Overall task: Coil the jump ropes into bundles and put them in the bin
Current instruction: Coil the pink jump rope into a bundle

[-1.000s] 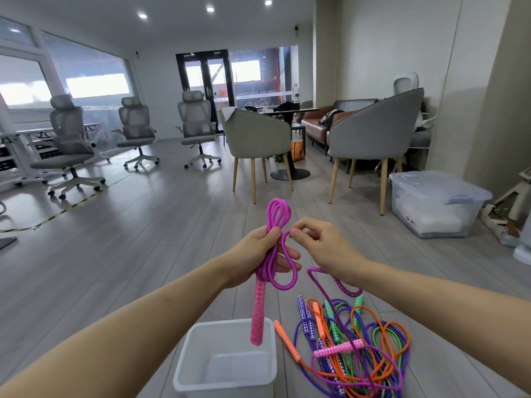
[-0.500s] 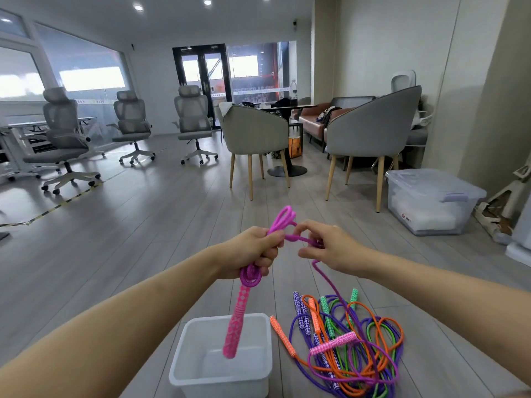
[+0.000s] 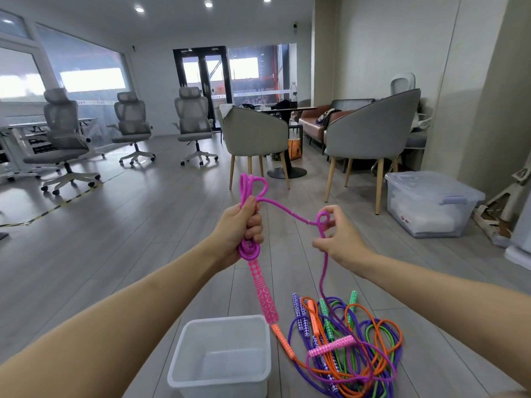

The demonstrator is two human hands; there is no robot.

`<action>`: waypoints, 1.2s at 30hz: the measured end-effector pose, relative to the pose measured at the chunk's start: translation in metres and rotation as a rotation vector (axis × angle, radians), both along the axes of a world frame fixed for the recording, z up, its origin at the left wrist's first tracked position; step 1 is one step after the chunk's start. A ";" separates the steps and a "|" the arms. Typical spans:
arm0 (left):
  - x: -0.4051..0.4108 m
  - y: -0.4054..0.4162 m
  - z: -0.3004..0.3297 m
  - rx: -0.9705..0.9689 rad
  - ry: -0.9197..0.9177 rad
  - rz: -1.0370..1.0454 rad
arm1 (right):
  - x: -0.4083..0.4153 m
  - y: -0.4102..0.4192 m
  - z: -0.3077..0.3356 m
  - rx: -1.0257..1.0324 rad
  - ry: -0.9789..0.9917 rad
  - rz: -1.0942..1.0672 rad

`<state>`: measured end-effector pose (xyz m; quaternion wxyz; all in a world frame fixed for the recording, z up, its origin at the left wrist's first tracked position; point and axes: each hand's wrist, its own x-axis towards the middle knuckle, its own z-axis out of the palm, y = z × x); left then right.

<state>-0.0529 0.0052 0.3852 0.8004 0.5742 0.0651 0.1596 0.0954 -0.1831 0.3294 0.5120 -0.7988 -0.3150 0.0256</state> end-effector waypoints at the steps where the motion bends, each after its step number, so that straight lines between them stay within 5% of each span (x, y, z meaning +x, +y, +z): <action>1: 0.000 0.004 0.000 -0.019 -0.014 0.034 | 0.003 -0.004 0.000 0.073 0.107 0.000; 4: -0.002 0.016 -0.005 -0.047 -0.026 0.121 | 0.008 -0.011 -0.001 0.279 0.317 0.032; 11: -0.003 0.049 -0.009 -0.152 -0.095 0.386 | 0.020 -0.023 -0.002 0.267 0.370 0.071; 16: -0.002 0.037 -0.007 -0.117 -0.065 0.306 | 0.003 -0.018 0.001 0.105 0.389 0.067; 20: 0.000 0.021 -0.008 0.053 0.011 0.141 | -0.002 -0.003 -0.009 -0.071 0.189 0.002; 27: 0.007 -0.011 -0.014 0.385 0.103 -0.093 | -0.037 0.022 0.007 0.107 0.170 0.232; 36: 0.000 -0.003 -0.008 0.289 0.044 0.012 | -0.025 0.013 0.000 0.157 0.236 0.255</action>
